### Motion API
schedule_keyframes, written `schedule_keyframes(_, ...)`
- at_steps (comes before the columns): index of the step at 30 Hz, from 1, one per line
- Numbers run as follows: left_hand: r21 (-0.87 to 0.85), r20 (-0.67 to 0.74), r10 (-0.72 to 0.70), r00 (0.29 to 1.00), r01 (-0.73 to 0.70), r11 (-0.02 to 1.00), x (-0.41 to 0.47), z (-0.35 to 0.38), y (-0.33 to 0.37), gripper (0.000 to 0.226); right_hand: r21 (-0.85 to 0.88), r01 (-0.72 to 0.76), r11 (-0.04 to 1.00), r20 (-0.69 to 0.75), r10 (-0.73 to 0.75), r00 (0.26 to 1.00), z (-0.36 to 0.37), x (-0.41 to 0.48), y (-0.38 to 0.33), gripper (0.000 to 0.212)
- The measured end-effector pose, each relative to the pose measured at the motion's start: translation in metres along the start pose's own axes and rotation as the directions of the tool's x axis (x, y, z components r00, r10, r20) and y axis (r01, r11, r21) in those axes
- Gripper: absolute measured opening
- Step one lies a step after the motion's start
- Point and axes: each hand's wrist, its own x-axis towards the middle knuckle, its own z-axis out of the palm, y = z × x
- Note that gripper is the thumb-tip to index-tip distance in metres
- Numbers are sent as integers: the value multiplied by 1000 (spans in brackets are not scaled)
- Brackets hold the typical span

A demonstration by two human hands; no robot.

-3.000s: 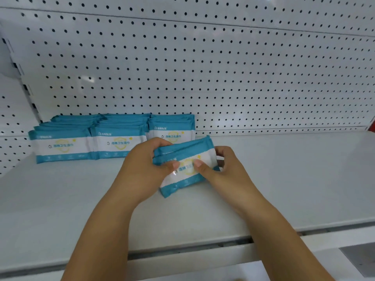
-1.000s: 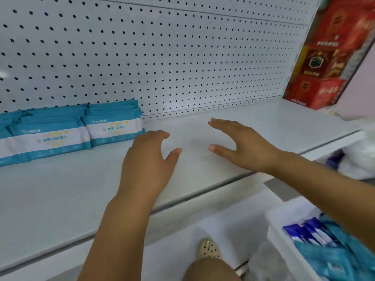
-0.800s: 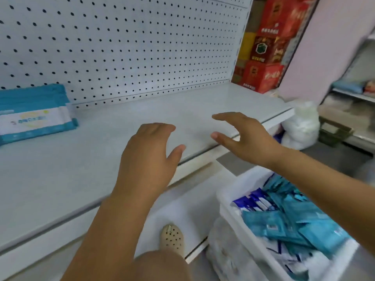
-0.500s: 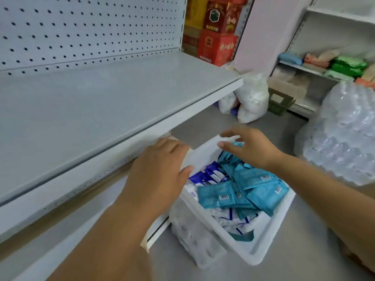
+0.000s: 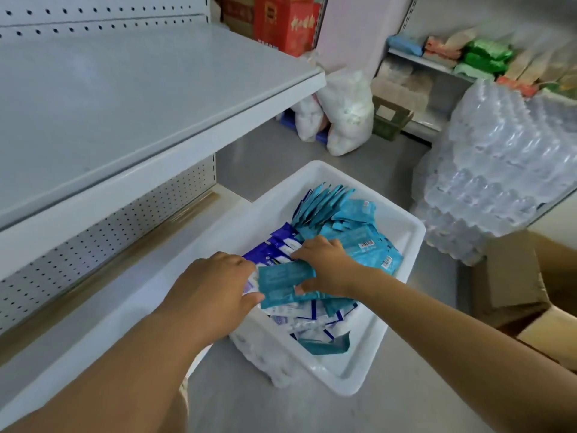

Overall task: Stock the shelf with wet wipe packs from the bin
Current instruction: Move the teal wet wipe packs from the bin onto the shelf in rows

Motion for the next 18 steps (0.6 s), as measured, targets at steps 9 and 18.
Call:
schedule_keyframes(9,110,78,-42,996,33,993,-4,7,-17,45,274,-121,954,-252,192,948,-23,-21,14,19)
schedule_keyframes(18,286,124,-78,989,40,957,2,8,-4,51,576,-499,647,-101,662,743,-27,-45,60,39)
